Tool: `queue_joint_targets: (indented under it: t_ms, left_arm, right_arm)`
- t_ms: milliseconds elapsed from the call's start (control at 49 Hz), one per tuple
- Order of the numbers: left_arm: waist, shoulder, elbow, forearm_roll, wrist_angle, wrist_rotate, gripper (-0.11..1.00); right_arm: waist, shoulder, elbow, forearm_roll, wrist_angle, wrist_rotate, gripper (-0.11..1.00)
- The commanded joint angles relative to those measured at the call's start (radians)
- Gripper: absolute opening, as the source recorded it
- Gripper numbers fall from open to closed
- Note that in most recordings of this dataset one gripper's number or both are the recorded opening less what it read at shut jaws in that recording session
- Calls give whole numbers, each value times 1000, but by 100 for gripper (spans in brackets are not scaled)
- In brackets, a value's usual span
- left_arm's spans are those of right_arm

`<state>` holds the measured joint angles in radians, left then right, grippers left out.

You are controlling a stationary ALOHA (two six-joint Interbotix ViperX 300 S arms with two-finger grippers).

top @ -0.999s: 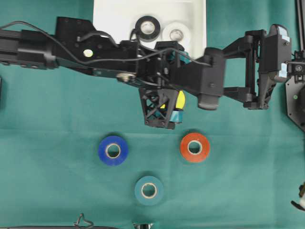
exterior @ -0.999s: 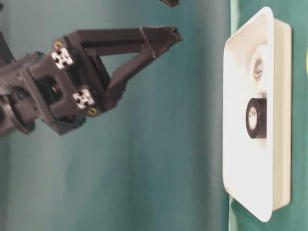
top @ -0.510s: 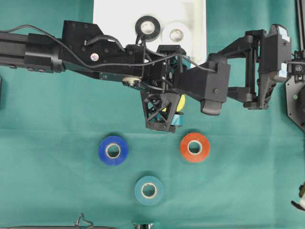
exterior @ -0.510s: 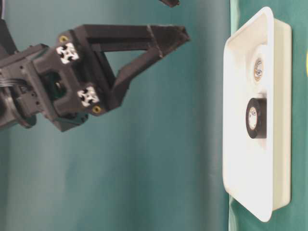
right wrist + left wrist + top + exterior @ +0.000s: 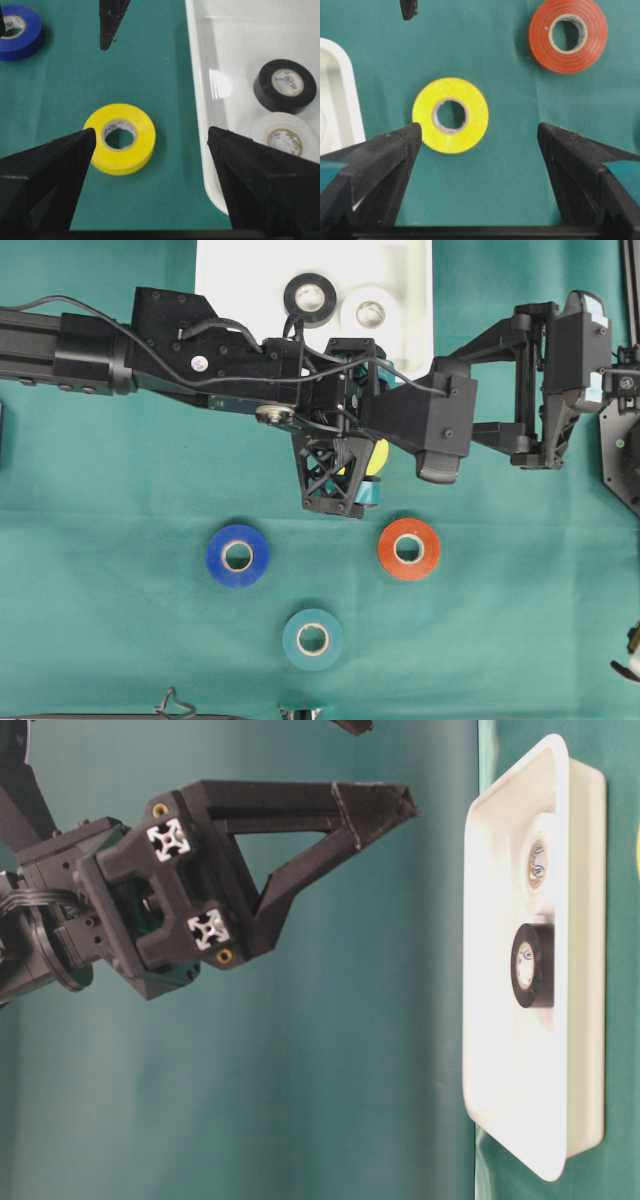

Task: Pick up the tape from a random location and place it into the white case.
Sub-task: 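Close the left gripper on the yellow tape roll's rim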

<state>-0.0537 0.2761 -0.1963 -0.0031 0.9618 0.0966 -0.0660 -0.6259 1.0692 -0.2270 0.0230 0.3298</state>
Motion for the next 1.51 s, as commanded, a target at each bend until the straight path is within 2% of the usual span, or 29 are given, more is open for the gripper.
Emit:
queue_joint_targets:
  t_ms: [0, 184, 775, 1163, 1489]
  left_arm:
    - [-2, -48, -14, 2, -8, -2, 96]
    - [-2, -46, 11, 2, -40, -2, 96]
    - [11, 6, 233, 3, -319, -37, 96]
    - [11, 138, 239, 3, -393, -37, 96]
    - [18, 152, 259, 2, -422, -38, 96]
  right_arm:
    - [0, -2, -20, 0, -6, -2, 89]
    - [0, -2, -20, -2, -6, -2, 89]
    - [0, 28, -26, -2, -12, -2, 89]
    - [0, 29, -26, -2, -12, -2, 89]
    - [0, 31, -26, -2, -11, -2, 89]
